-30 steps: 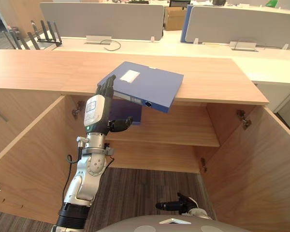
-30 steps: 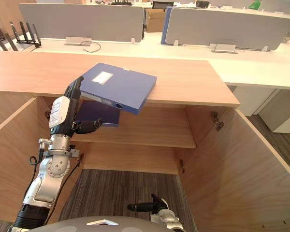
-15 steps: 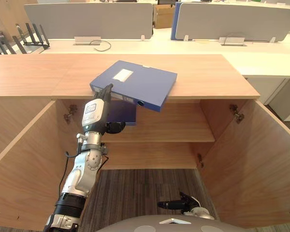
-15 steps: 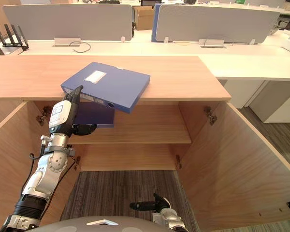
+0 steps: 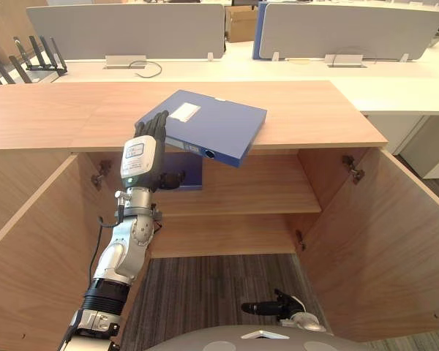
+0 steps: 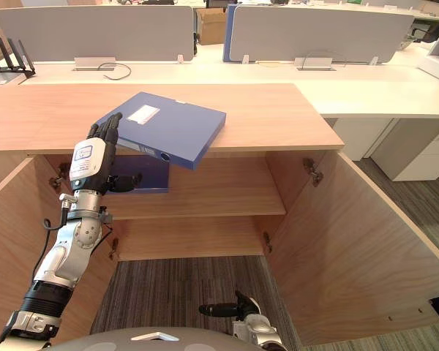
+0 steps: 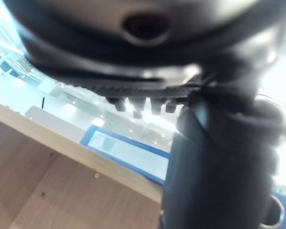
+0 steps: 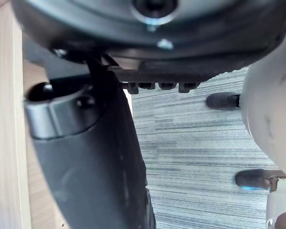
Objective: Walk over to the cabinet, pick up the folder, carry it to the office cabinet, place the folder inside the office cabinet, then close the office cabinet door
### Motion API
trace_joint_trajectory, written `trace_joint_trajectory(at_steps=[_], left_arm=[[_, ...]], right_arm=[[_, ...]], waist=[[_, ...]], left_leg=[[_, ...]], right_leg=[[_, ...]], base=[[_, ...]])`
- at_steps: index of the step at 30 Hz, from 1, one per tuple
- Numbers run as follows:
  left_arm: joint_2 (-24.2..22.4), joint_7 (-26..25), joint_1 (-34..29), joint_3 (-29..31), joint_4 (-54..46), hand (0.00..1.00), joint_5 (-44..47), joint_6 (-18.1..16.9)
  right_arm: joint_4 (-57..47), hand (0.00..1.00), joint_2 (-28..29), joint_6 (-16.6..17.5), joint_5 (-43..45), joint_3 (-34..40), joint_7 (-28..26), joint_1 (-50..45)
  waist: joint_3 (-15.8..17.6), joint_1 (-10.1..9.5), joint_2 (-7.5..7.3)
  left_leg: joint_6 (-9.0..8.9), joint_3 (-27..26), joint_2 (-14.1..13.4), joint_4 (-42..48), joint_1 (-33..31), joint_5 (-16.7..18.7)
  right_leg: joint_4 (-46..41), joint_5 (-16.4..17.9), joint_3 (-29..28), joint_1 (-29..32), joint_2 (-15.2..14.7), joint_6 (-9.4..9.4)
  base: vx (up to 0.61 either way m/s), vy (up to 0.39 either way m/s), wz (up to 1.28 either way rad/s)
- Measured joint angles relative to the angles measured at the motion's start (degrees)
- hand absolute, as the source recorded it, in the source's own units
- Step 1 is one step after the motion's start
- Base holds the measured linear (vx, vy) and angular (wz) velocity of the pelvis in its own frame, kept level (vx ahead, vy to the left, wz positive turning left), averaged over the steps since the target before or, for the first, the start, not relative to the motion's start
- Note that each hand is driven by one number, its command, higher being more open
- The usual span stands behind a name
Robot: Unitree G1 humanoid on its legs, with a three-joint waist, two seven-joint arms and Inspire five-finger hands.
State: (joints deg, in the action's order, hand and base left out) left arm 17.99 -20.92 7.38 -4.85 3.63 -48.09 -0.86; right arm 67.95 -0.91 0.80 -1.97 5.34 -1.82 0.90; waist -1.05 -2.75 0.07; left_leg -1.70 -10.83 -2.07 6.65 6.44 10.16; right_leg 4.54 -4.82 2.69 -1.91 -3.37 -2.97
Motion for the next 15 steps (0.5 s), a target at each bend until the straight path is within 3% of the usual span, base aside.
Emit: trace_joint_trajectory(at_steps=[3, 7, 15], left_arm=[[-2.3, -0.5, -0.9, -0.1, -4.1, 1.00, 0.0, 1.4], [-2.9, -2.6, -0.9, -2.7, -8.8, 1.00, -0.1, 0.5], [-2.9, -2.7, -0.8, -3.9, -8.5, 1.00, 0.0, -0.4]], right_arm=[[0.7, 1.00, 0.1, 0.0, 0.0, 1.6, 0.2, 0.0], [0.7, 1.00, -0.4, 0.0, 0.0, 2.6, 1.0, 0.1], [0.9, 1.00, -1.8, 0.0, 0.0, 0.8, 1.1, 0.0]], waist=[[0.0, -0.28, -0.04], [0.0, -0.19, 0.06], [-0.1, 0.01, 0.16]], left_leg=[[0.13, 0.0, 0.1, 0.1, -0.1, 0.1], [0.35, 0.0, 0.4, 0.0, 0.0, 0.1], [0.46, -0.1, 0.5, 0.0, 0.0, 0.1]], right_leg=[[0.0, 0.0, -0.3, 0.0, -0.2, -0.02], [0.0, -0.1, -0.1, 0.0, -0.5, -0.15], [0.3, -0.2, -0.2, 0.0, -0.5, -0.26]], base=[[0.00, 0.000, 0.00], [0.00, 0.000, -0.01], [0.00, 0.000, -0.01]])
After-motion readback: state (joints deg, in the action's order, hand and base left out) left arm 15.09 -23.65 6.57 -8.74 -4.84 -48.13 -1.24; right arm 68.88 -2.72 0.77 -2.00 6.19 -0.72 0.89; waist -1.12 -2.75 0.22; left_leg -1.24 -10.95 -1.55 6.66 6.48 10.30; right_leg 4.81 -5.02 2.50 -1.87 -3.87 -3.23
